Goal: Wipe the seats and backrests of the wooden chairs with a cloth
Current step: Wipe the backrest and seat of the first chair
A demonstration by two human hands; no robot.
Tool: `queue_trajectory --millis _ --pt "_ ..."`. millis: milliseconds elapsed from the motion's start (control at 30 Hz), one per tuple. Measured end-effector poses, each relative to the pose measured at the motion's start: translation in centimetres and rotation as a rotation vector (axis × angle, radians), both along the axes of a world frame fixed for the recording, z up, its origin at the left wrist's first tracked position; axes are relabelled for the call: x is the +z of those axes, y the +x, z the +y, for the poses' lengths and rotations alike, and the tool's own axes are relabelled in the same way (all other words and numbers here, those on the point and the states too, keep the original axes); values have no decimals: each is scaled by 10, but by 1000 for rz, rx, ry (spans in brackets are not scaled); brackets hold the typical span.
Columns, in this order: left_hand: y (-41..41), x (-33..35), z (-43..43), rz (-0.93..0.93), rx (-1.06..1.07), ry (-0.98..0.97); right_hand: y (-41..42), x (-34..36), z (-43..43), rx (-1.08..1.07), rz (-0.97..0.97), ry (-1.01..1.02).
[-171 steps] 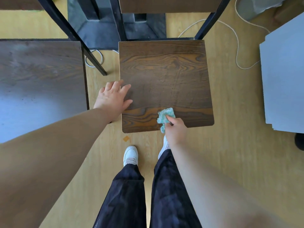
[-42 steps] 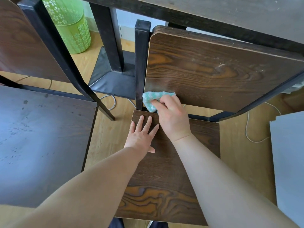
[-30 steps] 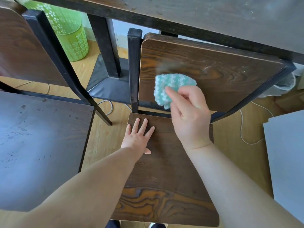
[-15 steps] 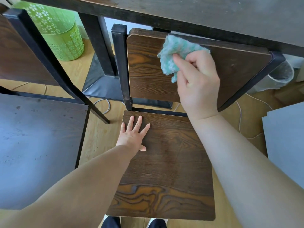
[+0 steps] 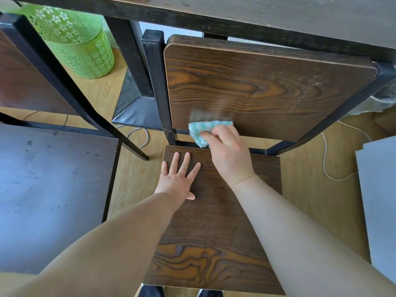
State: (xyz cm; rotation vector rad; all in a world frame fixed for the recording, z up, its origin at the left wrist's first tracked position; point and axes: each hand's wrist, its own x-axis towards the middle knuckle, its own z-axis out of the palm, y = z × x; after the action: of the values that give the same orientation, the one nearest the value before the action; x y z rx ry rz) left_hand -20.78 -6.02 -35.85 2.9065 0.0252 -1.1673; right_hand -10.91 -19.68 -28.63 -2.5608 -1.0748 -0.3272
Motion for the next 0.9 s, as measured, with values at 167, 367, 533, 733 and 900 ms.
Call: queue_trajectory --millis 167,367,533,733,900 --pt "-1 -1 1 10 -5 16 -7 5 1 -15 56 6" --pt "0 4 -2 36 24 25 -16 55 3 23 -38 155" --pt "0 15 -7 6 58 5 3 135 -2 -24 -257 432" --pt "19 28 -27 4 80 -59 37 152 -44 -131 -389 386" --pt "24 19 -36 71 74 -53 50 127 -52 -127 -360 268"
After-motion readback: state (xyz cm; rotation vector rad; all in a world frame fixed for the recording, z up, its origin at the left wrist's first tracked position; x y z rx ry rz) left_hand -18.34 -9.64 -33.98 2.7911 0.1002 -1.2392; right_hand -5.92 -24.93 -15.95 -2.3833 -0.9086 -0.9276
